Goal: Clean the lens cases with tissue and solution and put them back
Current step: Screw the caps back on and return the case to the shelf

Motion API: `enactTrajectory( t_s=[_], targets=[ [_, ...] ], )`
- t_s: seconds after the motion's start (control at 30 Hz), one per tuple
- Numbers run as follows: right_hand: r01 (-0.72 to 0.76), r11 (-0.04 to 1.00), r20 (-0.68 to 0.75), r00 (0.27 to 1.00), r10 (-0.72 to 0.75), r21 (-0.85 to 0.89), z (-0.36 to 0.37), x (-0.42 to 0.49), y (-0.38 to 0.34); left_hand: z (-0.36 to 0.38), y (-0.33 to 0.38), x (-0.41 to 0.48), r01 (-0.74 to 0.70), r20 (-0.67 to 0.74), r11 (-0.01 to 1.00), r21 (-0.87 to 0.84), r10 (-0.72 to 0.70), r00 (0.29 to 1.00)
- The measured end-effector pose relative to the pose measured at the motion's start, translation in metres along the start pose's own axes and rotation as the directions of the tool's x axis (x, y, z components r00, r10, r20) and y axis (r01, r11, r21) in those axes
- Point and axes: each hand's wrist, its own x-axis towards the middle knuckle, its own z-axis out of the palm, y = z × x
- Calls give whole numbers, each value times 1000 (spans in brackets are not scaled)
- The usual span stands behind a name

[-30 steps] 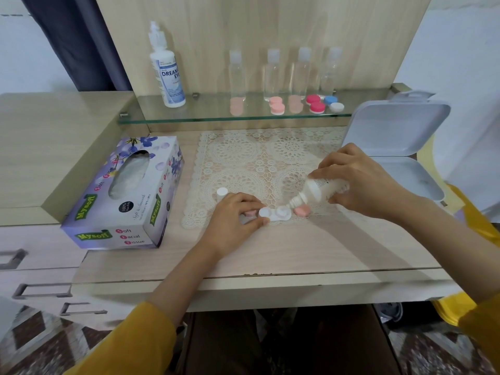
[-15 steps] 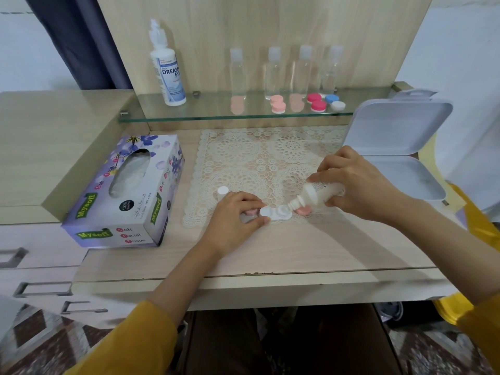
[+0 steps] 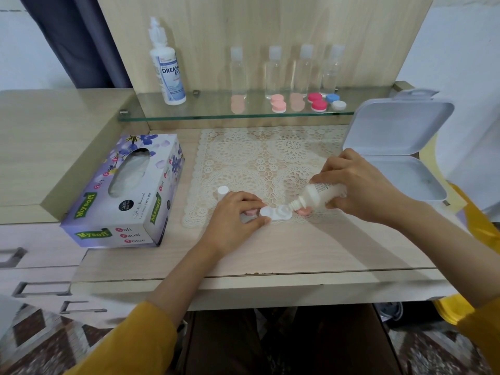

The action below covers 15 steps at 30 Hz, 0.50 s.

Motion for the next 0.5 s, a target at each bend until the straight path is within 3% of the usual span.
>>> enactTrajectory(
  t_s=[0.23, 0.37, 0.5],
  targets=[
    [-172, 984, 75, 983, 169, 34, -3, -7, 0, -1, 1, 0, -7, -13, 1000, 15, 7, 1000],
    [-251, 920, -53, 959, 278, 300, -2, -7, -2, 1, 1, -1, -16, -16, 999, 32, 17, 1000],
    [-237, 808, -142, 920, 365, 539, 5, -8, -6, -6, -1, 0, -124, -212, 986, 113, 146, 966]
  ],
)
